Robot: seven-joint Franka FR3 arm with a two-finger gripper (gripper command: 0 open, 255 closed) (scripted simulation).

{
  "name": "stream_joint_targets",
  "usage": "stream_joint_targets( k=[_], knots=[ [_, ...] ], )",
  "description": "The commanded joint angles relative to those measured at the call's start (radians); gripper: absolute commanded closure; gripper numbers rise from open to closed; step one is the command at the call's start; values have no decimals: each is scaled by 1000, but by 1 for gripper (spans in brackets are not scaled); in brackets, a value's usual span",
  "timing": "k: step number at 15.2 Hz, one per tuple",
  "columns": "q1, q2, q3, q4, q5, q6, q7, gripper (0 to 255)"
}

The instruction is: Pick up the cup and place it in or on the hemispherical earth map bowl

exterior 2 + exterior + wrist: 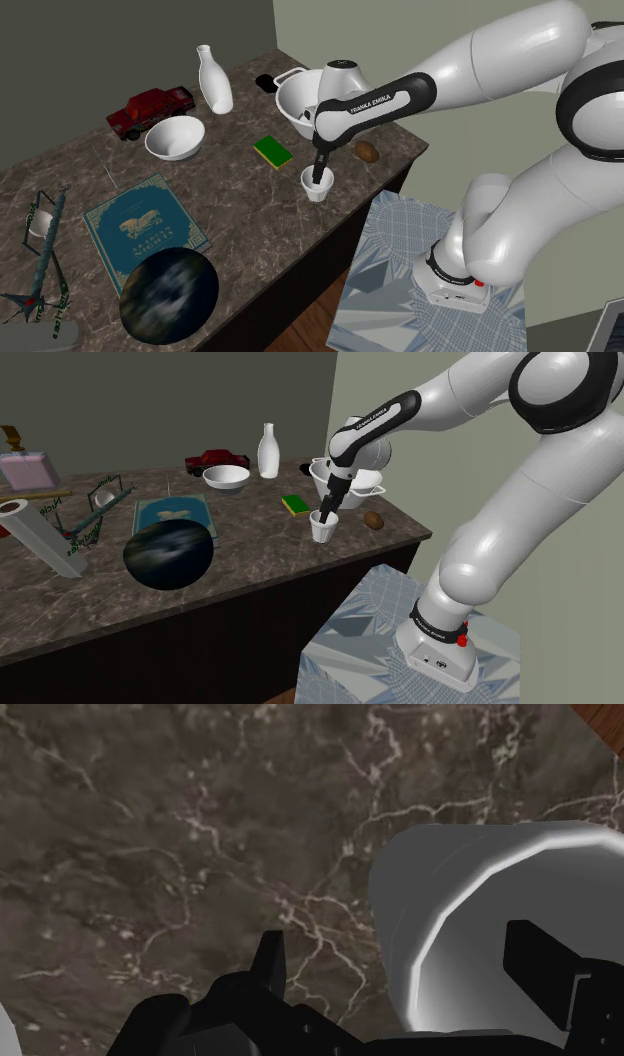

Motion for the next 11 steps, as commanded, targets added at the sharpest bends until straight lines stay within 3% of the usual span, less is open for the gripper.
stream_joint_targets(
  k=[1,3,4,11],
  knots=[
    [0,0,0,0,0,1,0,0],
    [0,0,0,0,0,0,0,0],
    [0,0,0,0,0,0,0,255],
    [0,0,0,-1,0,0,0,255]
  ],
)
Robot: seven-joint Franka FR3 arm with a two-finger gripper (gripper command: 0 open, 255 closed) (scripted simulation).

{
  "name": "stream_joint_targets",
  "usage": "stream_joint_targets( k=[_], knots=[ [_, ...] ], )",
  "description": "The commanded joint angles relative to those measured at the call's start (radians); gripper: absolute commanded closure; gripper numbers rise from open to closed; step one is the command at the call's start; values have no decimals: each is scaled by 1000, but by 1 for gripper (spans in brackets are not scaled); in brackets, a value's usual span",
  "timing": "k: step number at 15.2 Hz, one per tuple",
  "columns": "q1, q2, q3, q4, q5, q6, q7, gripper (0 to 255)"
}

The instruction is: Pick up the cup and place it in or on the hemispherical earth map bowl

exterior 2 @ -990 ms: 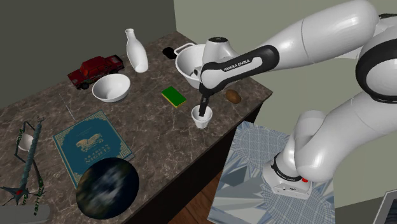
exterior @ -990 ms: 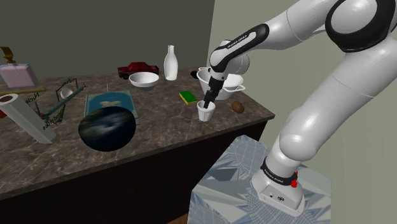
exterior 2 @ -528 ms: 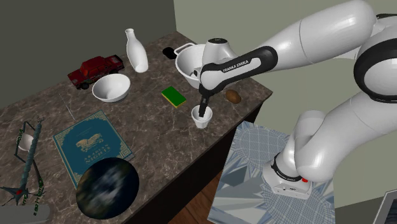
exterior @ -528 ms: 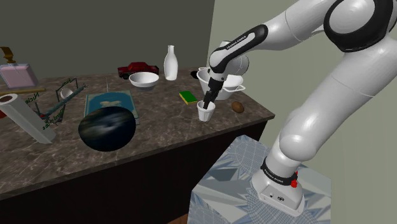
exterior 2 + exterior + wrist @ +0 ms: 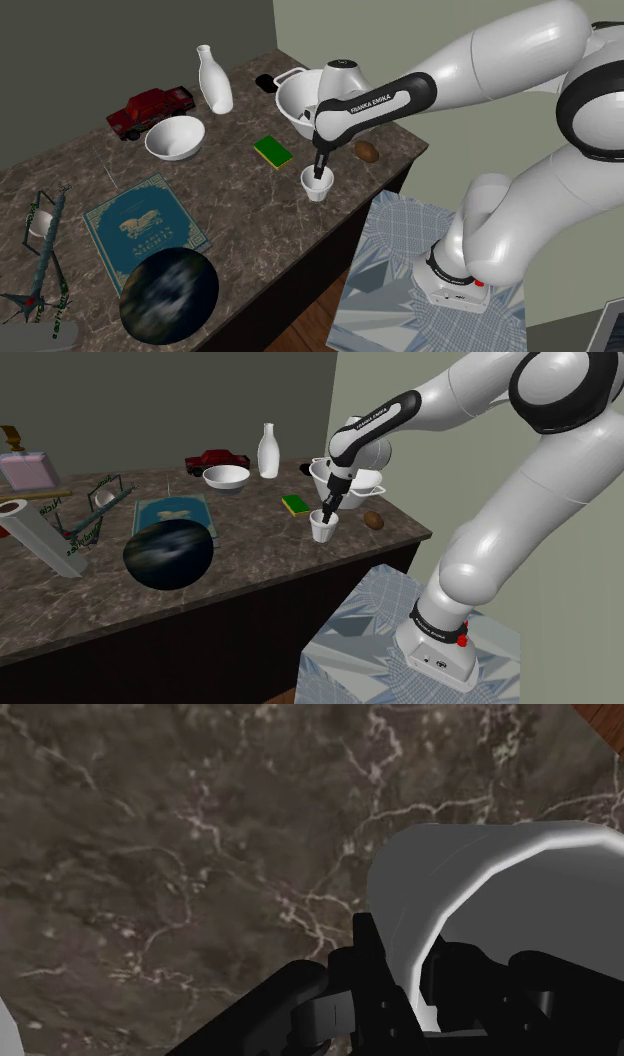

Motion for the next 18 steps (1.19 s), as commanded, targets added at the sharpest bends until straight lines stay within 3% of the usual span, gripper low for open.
stream_joint_targets(
  k=[1,18],
  knots=[
    [0,1,0,-1,0,0,0,255],
    [-22,-128,26,111,-71,-227,87,255]
  ],
)
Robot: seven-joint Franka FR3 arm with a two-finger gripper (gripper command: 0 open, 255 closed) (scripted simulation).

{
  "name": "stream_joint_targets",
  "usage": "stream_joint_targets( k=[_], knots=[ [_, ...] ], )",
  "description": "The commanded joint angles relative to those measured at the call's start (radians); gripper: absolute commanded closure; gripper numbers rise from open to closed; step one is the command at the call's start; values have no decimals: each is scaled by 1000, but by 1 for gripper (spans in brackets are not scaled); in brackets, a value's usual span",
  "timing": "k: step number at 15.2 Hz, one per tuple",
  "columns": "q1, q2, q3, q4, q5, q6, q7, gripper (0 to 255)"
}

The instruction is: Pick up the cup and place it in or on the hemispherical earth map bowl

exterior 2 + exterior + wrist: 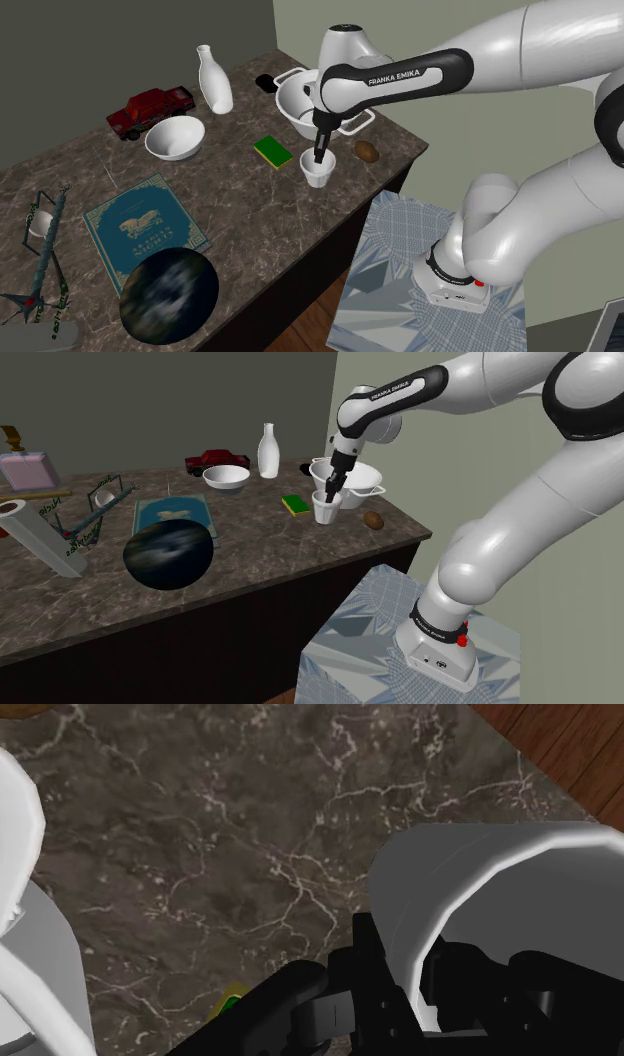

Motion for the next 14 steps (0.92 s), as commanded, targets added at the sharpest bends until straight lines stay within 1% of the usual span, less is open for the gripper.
stream_joint_targets(
  k=[1,14],
  knots=[
    [-2,-11,3,19,-5,-29,8,255],
    [-6,-61,18,151,-25,-207,51,255]
  ],
)
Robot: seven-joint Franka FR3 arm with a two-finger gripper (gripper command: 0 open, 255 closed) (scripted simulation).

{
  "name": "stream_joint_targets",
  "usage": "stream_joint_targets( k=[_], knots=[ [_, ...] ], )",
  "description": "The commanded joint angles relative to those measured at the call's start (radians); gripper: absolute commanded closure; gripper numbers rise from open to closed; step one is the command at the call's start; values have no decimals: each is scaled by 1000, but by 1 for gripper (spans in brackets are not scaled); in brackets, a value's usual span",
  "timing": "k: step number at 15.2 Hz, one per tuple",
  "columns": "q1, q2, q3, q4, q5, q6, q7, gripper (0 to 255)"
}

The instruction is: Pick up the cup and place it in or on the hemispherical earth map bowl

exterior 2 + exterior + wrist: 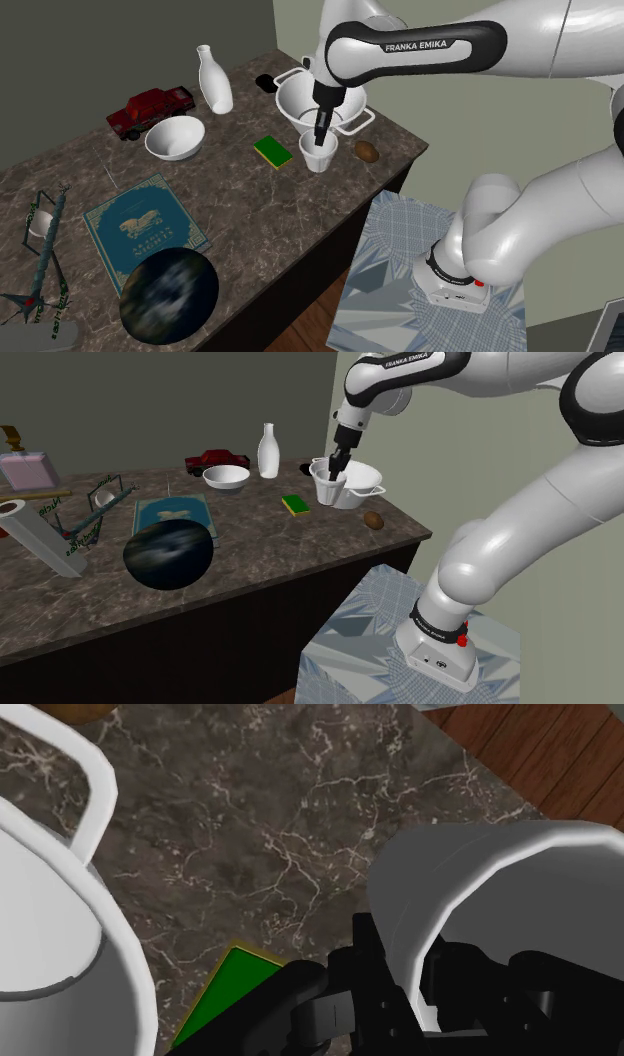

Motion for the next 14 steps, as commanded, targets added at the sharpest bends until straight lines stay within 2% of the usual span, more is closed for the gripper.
stream_joint_targets(
  k=[1,12,14],
  knots=[
    [0,-2,1,28,-1,-29,5,255],
    [3,-10,8,167,-5,-174,32,255],
    [22,4,41,176,10,-163,76,255]
  ],
)
